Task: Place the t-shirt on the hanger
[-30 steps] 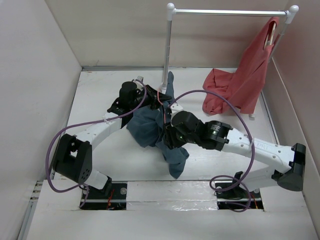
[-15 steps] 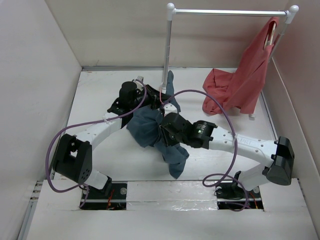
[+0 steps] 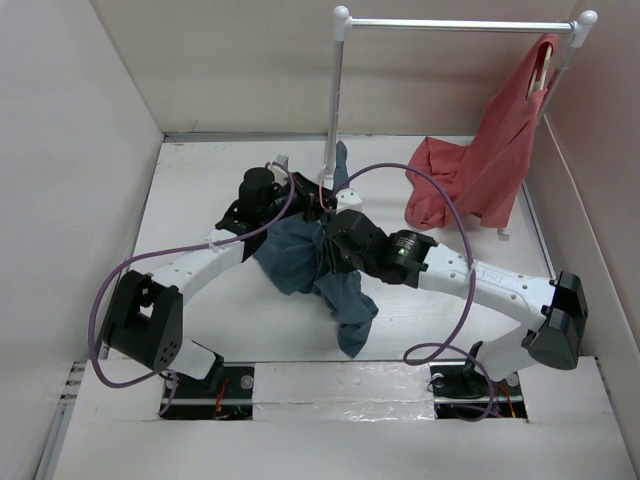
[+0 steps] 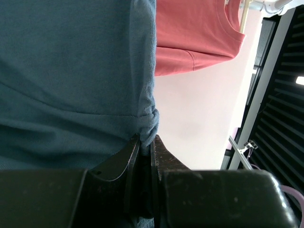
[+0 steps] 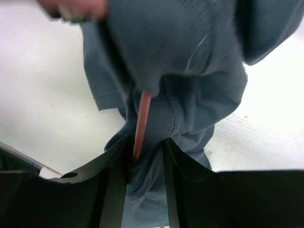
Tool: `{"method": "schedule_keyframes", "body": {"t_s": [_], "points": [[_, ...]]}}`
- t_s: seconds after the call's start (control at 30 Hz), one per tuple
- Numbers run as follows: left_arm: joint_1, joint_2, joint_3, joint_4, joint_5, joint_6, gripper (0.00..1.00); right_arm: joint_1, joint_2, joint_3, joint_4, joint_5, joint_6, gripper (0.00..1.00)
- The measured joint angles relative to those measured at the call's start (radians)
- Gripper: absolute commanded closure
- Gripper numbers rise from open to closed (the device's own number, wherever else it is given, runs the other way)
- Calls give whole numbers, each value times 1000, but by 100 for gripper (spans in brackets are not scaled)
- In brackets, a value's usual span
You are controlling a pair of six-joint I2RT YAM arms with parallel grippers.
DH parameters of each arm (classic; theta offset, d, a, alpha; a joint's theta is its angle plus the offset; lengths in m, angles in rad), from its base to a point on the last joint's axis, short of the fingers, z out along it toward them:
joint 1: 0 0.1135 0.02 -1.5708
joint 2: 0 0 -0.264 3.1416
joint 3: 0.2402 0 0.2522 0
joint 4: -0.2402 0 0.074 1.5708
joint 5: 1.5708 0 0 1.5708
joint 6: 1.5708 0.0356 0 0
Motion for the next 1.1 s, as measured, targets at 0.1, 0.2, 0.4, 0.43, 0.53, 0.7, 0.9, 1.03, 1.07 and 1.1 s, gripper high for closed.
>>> {"method": "schedule_keyframes", "body": {"t_s": [0.1, 0.2, 0.4, 0.43, 0.53, 0.7, 0.9, 1.03, 1.07, 1.1], "points": [[-3, -2, -3, 3, 0, -3, 100, -11, 0, -3, 10, -7, 3, 62], [-4, -2, -3, 3, 0, -4, 100, -12, -3, -18, 24, -16, 5, 62], [-3, -5, -7, 6, -3, -6, 100, -12, -5, -39, 31, -29, 14, 100], [-3, -5, -7, 10, -4, -5, 100, -16, -5, -39, 29, -29, 16, 100], [-2, -5, -7, 21, -6, -4, 71, -19, -20, -42, 29, -33, 7, 100], [1, -6, 42, -51, -12, 78, 24, -61, -145, -86, 26, -127, -28, 100], [26, -6, 193, -220, -102, 270, 16, -177, -306, -92, 6, -286, -59, 100], [31, -6, 277, -285, -190, 400, 16, -256, -364, -93, -16, -452, -88, 100], [32, -5, 290, -293, -211, 429, 16, -274, -374, -93, -24, -489, -96, 100], [32, -5, 300, -304, -227, 457, 16, -290, -383, -93, -35, -521, -102, 100]]}}
